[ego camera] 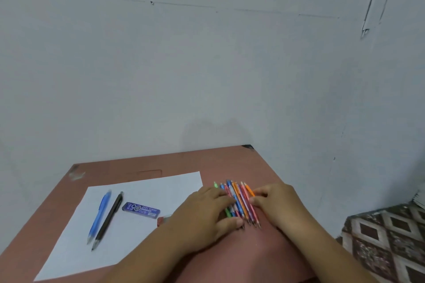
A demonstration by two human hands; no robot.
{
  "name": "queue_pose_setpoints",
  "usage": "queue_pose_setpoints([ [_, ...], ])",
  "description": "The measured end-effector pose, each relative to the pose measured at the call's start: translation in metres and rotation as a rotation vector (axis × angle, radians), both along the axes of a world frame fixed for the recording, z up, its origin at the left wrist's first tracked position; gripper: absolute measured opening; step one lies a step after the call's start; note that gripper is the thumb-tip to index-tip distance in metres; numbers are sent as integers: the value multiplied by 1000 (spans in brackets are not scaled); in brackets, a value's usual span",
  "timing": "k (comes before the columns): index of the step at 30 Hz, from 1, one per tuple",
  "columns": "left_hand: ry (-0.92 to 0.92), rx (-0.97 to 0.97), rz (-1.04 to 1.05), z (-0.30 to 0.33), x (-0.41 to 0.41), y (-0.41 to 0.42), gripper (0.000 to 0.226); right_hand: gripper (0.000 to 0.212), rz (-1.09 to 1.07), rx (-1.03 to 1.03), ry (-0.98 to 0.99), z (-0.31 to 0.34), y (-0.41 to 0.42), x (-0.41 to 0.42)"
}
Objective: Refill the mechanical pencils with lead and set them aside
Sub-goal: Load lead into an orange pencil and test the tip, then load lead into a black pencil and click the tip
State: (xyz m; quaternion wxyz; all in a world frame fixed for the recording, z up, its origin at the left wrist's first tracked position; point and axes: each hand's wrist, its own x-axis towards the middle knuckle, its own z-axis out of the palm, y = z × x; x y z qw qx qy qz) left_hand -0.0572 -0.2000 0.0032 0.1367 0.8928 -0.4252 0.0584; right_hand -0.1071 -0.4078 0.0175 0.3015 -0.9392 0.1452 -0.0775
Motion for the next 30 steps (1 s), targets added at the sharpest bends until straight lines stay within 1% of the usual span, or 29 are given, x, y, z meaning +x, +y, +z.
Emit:
queue_pose_setpoints([
  [2,27,-25,16,3,0,6,65,25,-7,-46,-9,-1,1,-1],
  [4,49,-45,41,6,2,20,61,19,-9,-193,-27,-2,3,0],
  [6,62,-65,77,9,5,42,57,22,20,-345,-71,-3,10,0],
  [11,88,-120,277,5,13,119,52,24,220,-432,-154,4,45,9],
  [12,70,-125,322,3,13,134,57,25,256,-436,-164,6,54,13],
  [15,24,-115,411,-7,14,176,88,27,384,-452,-156,14,84,24],
  [16,27,-100,440,-8,12,187,90,29,440,-466,-146,16,96,29],
  [17,39,-94,469,-8,10,197,86,30,495,-473,-144,16,107,36],
  [20,77,-89,533,-7,-1,217,65,31,590,-460,-148,13,141,54],
  [23,122,-114,579,-6,-8,226,59,31,660,-450,-137,6,170,73],
  [26,150,-155,598,-8,-12,225,51,41,721,-512,-132,-3,194,96],
  [28,140,-154,606,-10,-12,224,43,46,758,-546,-155,-7,205,109],
  [30,112,-127,593,-13,-10,226,36,46,810,-581,-183,-9,215,120],
])
